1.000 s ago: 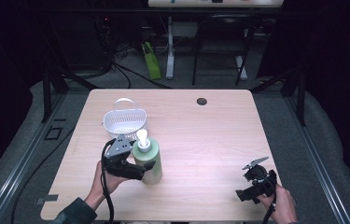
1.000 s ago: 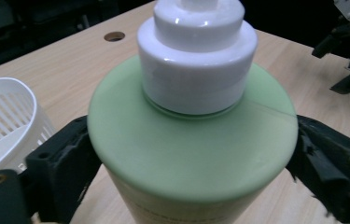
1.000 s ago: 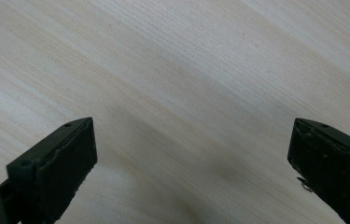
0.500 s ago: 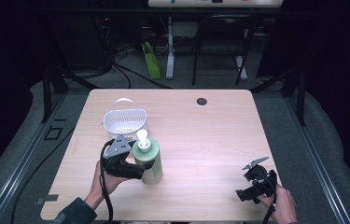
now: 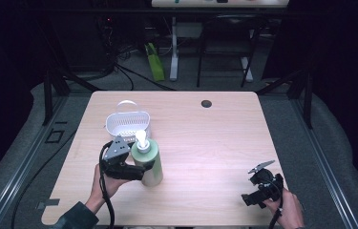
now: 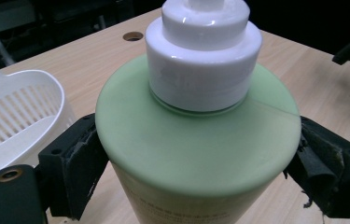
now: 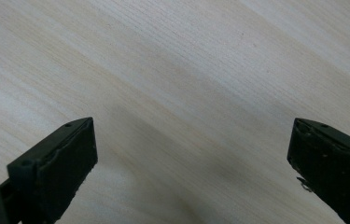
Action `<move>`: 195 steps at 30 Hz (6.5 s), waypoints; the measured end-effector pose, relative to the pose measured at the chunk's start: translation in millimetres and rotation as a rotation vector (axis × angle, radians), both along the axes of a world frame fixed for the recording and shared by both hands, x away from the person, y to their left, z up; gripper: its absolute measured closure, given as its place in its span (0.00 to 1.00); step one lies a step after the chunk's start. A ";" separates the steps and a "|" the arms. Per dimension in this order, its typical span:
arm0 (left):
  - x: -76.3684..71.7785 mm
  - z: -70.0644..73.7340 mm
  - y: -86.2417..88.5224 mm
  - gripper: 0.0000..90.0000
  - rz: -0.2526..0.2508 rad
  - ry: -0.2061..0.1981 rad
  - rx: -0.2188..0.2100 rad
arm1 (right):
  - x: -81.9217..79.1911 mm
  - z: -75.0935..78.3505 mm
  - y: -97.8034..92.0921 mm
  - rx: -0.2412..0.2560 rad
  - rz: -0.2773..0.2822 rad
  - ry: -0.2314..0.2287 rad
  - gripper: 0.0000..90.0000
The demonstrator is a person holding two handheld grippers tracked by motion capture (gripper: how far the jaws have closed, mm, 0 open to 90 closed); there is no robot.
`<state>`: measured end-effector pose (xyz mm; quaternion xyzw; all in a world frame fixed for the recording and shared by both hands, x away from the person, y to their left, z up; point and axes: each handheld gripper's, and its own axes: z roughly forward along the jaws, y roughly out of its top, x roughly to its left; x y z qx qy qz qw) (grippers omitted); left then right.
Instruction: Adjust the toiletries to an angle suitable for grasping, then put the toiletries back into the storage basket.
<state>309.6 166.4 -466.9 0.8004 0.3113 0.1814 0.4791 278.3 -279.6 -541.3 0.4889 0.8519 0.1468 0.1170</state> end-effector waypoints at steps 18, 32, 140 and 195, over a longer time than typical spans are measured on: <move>7.2 0.8 16.6 0.13 0.128 0.005 0.004 | 0.1 0.2 -0.3 -0.005 0.002 -0.002 0.01; 12.4 2.0 31.9 0.13 0.214 0.011 0.017 | -0.1 -0.1 0.0 0.001 0.001 0.002 0.01; 23.0 41.5 44.9 0.74 0.147 -0.177 -0.181 | -1.5 -2.9 -1.1 -0.009 -0.002 0.018 0.01; 10.7 71.9 52.2 0.74 0.136 -0.207 -0.164 | -2.2 -0.9 0.6 -0.015 0.003 0.009 0.02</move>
